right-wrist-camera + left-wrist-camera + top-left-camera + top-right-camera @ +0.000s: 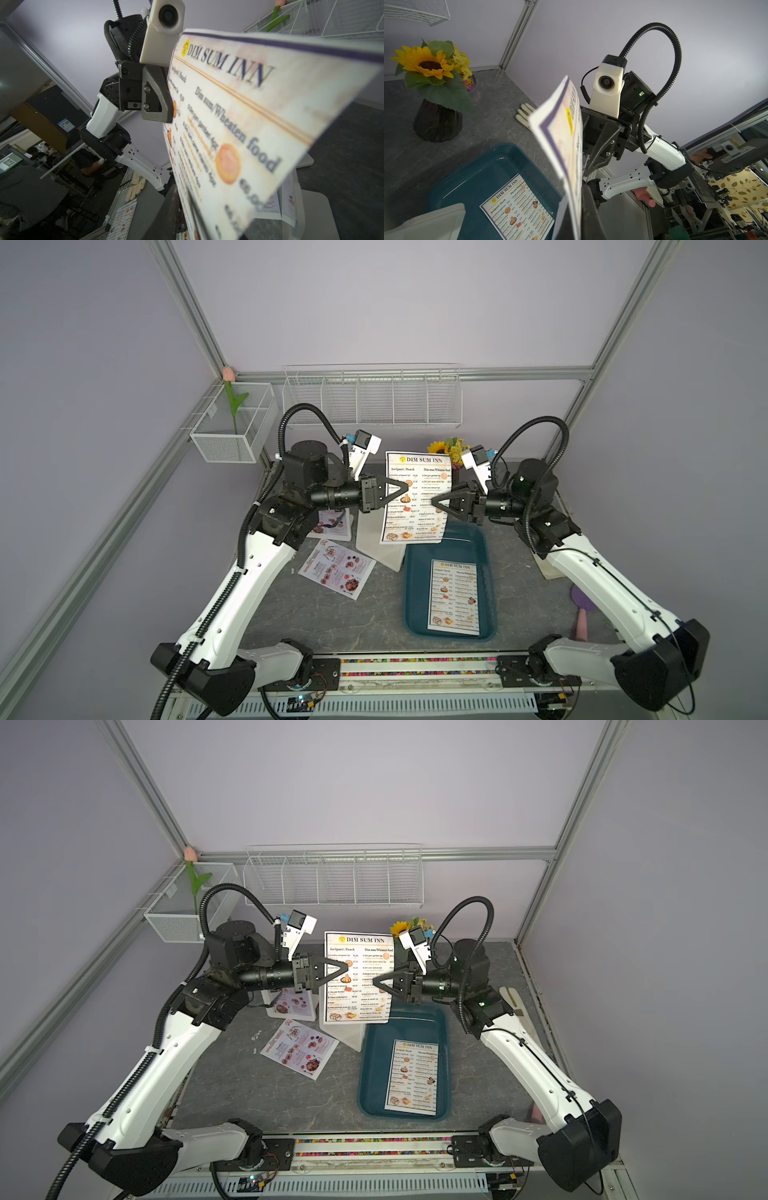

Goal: Replace the menus in the menu holders
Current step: Pick up the menu from the storage box, then adjust the menu holder at the center of the board.

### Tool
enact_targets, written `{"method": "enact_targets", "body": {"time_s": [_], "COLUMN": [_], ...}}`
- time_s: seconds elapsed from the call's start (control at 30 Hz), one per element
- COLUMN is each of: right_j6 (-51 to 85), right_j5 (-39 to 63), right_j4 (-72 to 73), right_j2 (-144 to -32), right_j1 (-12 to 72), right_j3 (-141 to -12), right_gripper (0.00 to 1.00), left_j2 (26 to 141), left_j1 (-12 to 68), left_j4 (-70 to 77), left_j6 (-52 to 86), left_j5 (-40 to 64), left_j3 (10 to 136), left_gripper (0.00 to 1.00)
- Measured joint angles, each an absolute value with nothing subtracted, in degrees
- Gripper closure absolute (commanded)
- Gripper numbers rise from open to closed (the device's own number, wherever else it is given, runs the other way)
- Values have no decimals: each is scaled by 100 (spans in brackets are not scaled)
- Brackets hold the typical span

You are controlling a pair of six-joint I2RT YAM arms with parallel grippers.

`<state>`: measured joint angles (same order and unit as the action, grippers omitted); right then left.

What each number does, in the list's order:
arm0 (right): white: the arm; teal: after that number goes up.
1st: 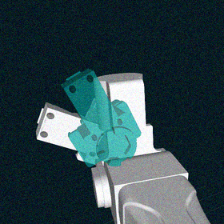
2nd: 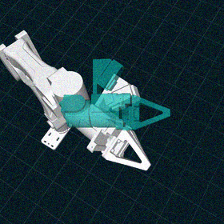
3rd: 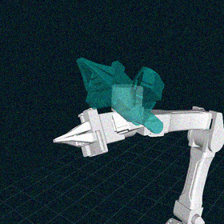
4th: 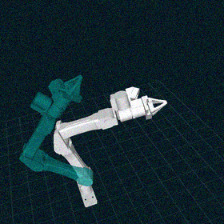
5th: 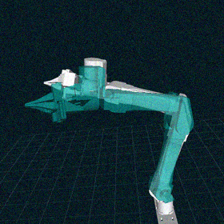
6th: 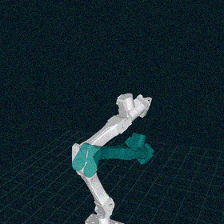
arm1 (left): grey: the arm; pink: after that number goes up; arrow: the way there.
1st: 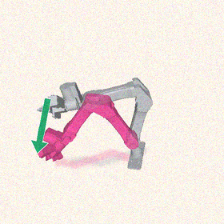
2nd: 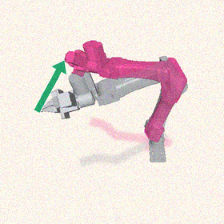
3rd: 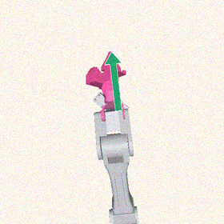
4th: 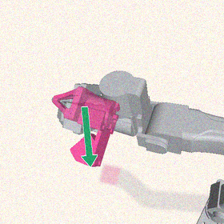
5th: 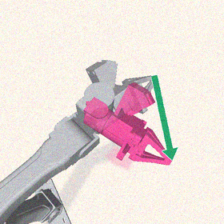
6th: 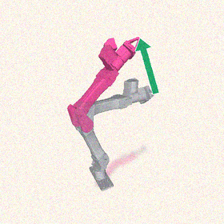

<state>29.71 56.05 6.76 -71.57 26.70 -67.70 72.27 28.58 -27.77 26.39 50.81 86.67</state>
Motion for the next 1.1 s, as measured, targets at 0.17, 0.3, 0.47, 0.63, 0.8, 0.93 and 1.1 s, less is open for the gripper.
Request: {"method": "enact_targets", "body": {"time_s": [0.17, 0.3, 0.47, 0.63, 0.8, 0.93, 1.1], "right_j6": [3028, 3122, 3170, 2871, 2340, 1968, 1682], "right_j5": [5570, 5419, 5081, 4211, 2969, 1896, 860], "right_j4": [572, 397, 119, -727, -1750, -2477, -3096], "right_j2": [-7157, -7159, -7159, -7159, -7157, -7194, -7214], "right_j1": [2672, 2672, 2707, 2814, 3092, 3450, 3776], "right_j3": [-6775, -6799, -6825, -7072, -7491, -7804, -8106], "right_gripper": [88, 93, 93, 93, 93, 93, 93], "left_j2": [7229, 7234, 7273, 7275, 7255, 7260, 7380], "left_j1": [2858, 2864, 2932, 2954, 2958, 2961, 2961], "left_j4": [-2783, -2786, -2947, -3378, -3822, -4154, -4397], "left_j6": [2534, 2427, 2180, 2045, 2163, 2456, 2770], "left_j5": [5035, 4991, 4685, 3607, 1643, 397, -248], "left_j3": [8667, 8667, 8670, 8665, 8283, 7432, 6713], "left_gripper": [100, 100, 73, 30, 29, 45, 55]}}
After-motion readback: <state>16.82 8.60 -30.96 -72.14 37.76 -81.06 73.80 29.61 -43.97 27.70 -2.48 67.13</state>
